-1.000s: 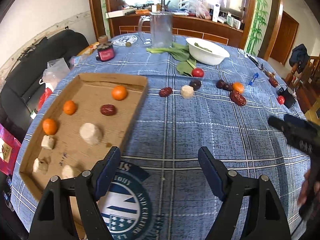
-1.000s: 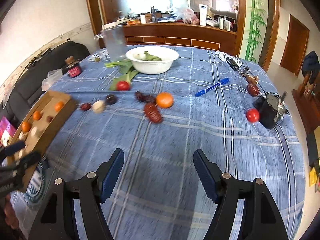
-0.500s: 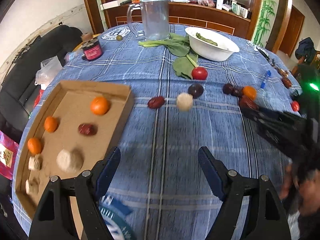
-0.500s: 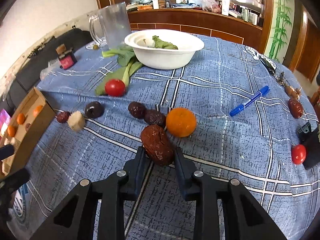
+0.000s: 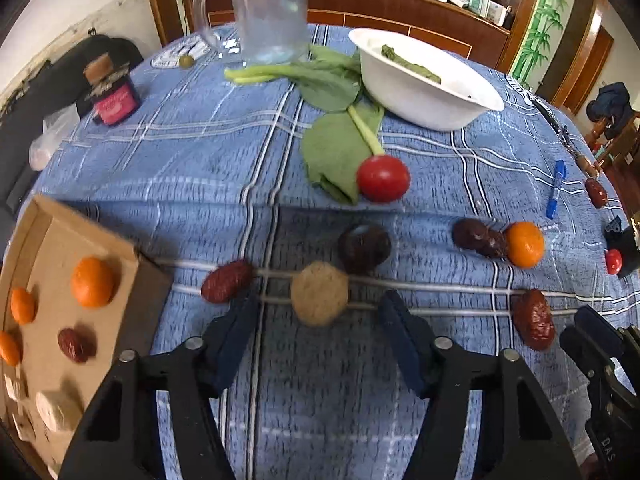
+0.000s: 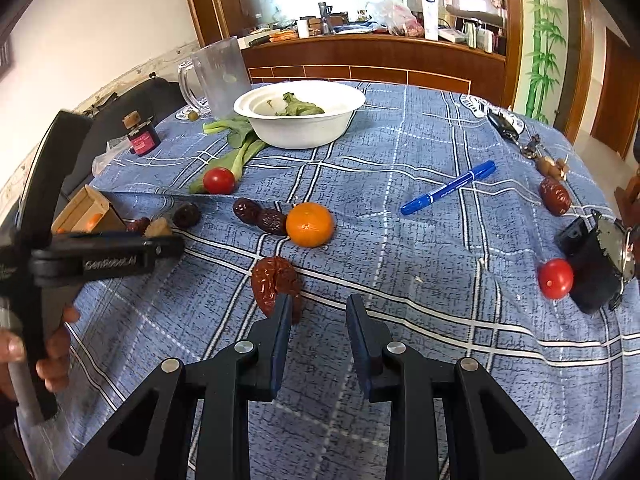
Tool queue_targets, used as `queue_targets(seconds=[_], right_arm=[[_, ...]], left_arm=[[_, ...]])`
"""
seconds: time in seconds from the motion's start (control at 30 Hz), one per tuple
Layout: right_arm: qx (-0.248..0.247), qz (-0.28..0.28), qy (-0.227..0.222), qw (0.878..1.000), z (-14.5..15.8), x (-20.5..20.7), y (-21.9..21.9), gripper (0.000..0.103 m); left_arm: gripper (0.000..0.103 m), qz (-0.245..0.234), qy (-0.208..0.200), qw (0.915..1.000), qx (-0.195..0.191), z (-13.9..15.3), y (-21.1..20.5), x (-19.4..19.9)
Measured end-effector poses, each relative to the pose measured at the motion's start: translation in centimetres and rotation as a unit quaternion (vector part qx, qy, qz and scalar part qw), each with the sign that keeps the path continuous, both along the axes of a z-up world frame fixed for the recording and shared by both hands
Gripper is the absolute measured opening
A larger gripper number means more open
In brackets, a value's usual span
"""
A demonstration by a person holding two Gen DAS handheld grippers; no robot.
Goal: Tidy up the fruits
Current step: 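Grasp a red date with the right tool while the left tool grasps a beige round piece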
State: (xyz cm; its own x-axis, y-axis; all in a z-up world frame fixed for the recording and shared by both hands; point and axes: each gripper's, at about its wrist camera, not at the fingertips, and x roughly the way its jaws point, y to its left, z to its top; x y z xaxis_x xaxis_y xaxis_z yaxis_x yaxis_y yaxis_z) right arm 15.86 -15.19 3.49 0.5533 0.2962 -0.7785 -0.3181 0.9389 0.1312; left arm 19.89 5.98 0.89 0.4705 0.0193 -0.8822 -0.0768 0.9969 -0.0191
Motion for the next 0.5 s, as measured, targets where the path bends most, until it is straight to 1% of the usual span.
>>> queue_targets(seconds=[0.03, 0.1, 0.2, 0.27, 0.33, 0.37, 0.47, 0.5], right_arm=[[-0.001, 0.001, -0.001, 1.0, 0.0, 0.0, 0.0, 0.03], [0.007, 0.001, 0.003, 1.0, -0.1, 0.2, 0.0, 0.03], [0.034, 0.009, 0.008, 0.999, 0.2, 0.6, 0.1, 0.03], [0.039, 0.02, 0.008, 0.999, 0.4, 1.0, 0.9, 0.033], [0.021, 0.022, 0.013, 0.999, -0.1, 1.5, 1.8, 0.047], [0.018, 0.024, 0.02, 0.999, -0.5, 1.8, 2.2, 0.049], [0.0, 0.021, 0.033, 0.999, -1.6, 2.3, 3.0, 0.049], [-0.01, 0.021, 0.024, 0.999, -1.6, 2.3, 3.3, 0.049]], left_arm=[[0.051, 0.003, -0.003, 1.0, 0.006, 0.0, 0.0, 0.2], [0.047, 0.003, -0.006, 1.0, 0.001, 0.1, 0.2, 0.3], [0.047, -0.003, -0.007, 1.0, -0.005, 0.2, 0.5, 0.2], [0.047, -0.008, -0.007, 0.9999, -0.009, 0.2, 0.7, -0.1], [0.047, -0.01, -0.007, 0.9998, -0.014, 0.2, 0.9, -0.2], [0.047, -0.011, -0.007, 0.9998, -0.017, 0.2, 1.0, -0.2], [0.049, -0.011, -0.008, 0.9997, -0.02, 0.3, 1.0, -0.1], [0.049, -0.009, -0.008, 0.9998, -0.018, 0.3, 1.0, 0.0]])
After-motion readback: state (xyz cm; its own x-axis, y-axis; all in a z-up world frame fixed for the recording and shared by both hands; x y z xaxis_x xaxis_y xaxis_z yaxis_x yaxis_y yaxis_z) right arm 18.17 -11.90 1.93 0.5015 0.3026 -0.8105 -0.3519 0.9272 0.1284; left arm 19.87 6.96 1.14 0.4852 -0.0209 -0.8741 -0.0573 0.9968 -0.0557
